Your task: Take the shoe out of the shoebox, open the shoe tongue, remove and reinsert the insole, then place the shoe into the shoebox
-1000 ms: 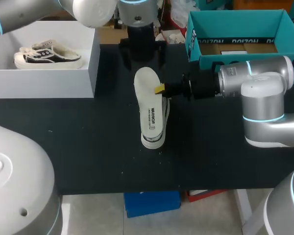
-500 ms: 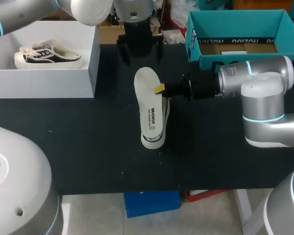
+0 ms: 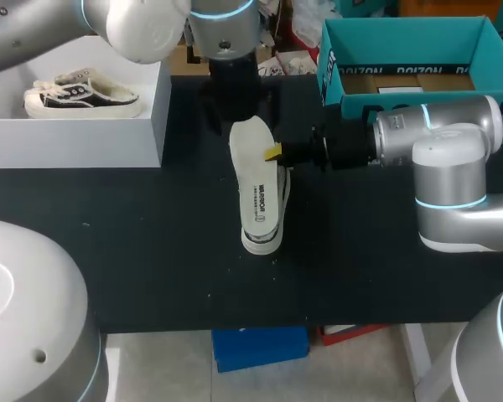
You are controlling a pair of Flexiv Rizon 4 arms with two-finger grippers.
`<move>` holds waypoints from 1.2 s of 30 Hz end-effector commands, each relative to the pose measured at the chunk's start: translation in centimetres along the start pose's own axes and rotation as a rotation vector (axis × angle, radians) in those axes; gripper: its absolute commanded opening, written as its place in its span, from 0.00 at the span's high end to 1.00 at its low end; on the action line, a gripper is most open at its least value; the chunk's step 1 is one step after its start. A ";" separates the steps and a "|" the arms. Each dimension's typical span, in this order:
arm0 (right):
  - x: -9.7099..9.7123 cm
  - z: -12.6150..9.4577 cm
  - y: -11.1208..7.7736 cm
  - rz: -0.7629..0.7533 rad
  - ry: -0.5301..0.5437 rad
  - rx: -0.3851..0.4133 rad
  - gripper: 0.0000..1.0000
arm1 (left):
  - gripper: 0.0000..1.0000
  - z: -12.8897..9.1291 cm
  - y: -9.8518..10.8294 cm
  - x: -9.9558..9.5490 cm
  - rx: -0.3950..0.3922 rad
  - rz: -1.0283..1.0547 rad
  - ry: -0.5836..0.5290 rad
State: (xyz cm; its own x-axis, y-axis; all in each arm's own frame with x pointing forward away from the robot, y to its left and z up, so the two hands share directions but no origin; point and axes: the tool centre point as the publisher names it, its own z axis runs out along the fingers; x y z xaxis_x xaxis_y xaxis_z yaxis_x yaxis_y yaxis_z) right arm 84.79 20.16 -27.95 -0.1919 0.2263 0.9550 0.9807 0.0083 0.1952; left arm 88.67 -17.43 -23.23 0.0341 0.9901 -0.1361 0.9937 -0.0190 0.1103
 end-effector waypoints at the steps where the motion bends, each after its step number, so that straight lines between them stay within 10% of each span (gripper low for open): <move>1: 0.0 0.0 0.0 0.000 -0.001 0.000 1.00 | 0.00 -0.8 -2.4 0.7 -0.033 0.003 -0.005; 27: 0.0 0.0 0.0 0.000 -0.001 0.000 1.00 | 0.00 -0.2 -13.3 0.2 -0.005 0.055 -0.009; 36: 0.0 0.0 0.0 0.000 -0.001 0.000 1.00 | 0.00 -1.1 -13.4 1.2 0.043 0.173 -0.475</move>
State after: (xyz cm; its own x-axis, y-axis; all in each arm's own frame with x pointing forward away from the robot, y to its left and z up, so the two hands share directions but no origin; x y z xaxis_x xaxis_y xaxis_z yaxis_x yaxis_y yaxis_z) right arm 84.79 20.16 -27.95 -0.1920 0.2262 0.9550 0.9807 0.0084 0.1952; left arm 75.37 -18.49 -23.27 0.1536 0.9534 -0.2599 0.9863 -0.1318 0.0995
